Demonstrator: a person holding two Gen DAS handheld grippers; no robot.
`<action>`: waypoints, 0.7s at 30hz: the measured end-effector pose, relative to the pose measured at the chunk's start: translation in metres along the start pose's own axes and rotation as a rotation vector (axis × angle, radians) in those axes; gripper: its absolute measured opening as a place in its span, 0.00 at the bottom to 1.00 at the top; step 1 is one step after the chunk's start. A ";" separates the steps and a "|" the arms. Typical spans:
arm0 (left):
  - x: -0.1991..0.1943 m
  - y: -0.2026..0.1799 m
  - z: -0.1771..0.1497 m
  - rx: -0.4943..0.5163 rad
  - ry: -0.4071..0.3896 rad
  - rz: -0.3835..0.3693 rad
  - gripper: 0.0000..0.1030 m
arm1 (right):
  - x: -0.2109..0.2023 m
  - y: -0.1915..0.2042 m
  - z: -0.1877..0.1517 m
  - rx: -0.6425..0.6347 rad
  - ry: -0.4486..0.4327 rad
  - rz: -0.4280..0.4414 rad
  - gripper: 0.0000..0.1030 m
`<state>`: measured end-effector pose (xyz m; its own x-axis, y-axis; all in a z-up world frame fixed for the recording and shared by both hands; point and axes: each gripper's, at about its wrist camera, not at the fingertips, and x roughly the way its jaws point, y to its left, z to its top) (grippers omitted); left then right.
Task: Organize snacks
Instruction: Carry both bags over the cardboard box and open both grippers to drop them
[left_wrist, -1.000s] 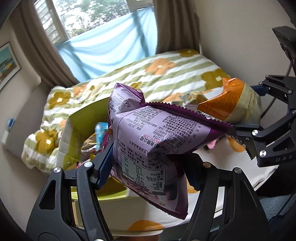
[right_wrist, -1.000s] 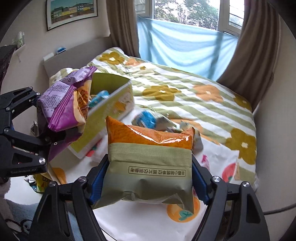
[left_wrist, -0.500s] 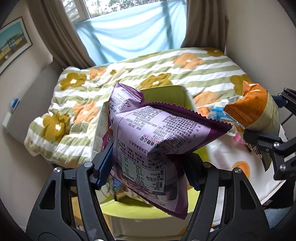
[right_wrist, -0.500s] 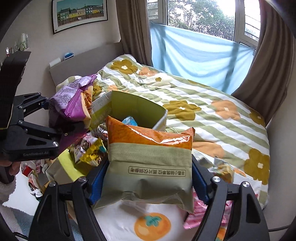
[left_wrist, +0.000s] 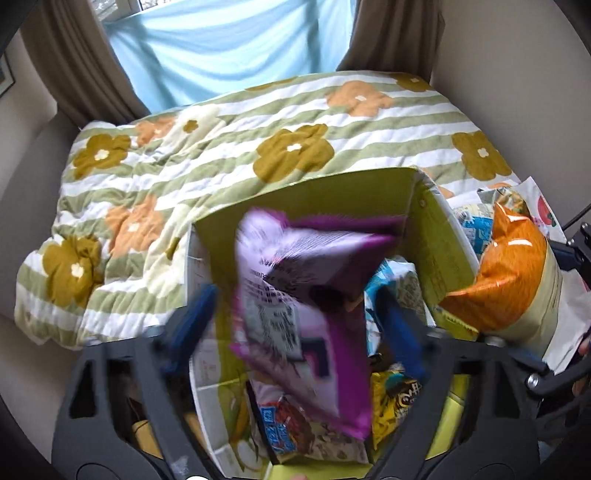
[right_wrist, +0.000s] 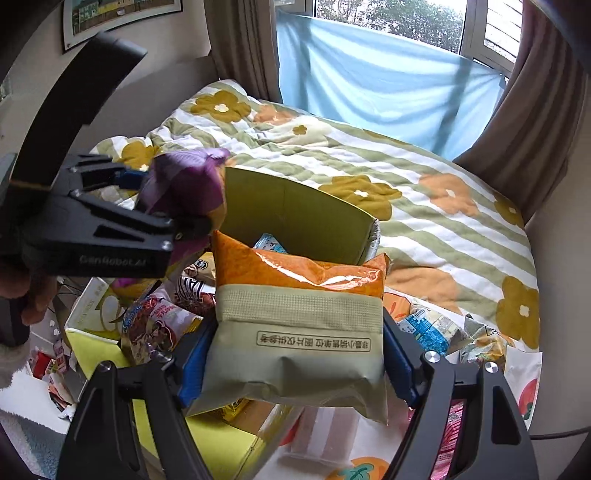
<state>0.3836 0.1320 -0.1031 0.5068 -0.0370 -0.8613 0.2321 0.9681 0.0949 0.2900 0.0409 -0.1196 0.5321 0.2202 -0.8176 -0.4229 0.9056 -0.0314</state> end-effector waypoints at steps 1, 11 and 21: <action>-0.002 0.002 -0.001 -0.006 -0.019 -0.010 1.00 | 0.003 0.001 0.001 -0.004 0.007 -0.003 0.73; -0.023 0.019 -0.038 -0.155 -0.011 -0.009 1.00 | 0.000 0.011 -0.001 -0.049 0.000 0.047 0.73; -0.049 0.031 -0.058 -0.238 -0.035 0.048 1.00 | 0.007 0.019 0.003 -0.049 -0.061 0.122 0.85</action>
<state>0.3182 0.1783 -0.0867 0.5423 0.0056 -0.8402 0.0069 0.9999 0.0112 0.2880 0.0611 -0.1244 0.5173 0.3506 -0.7807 -0.5216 0.8524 0.0372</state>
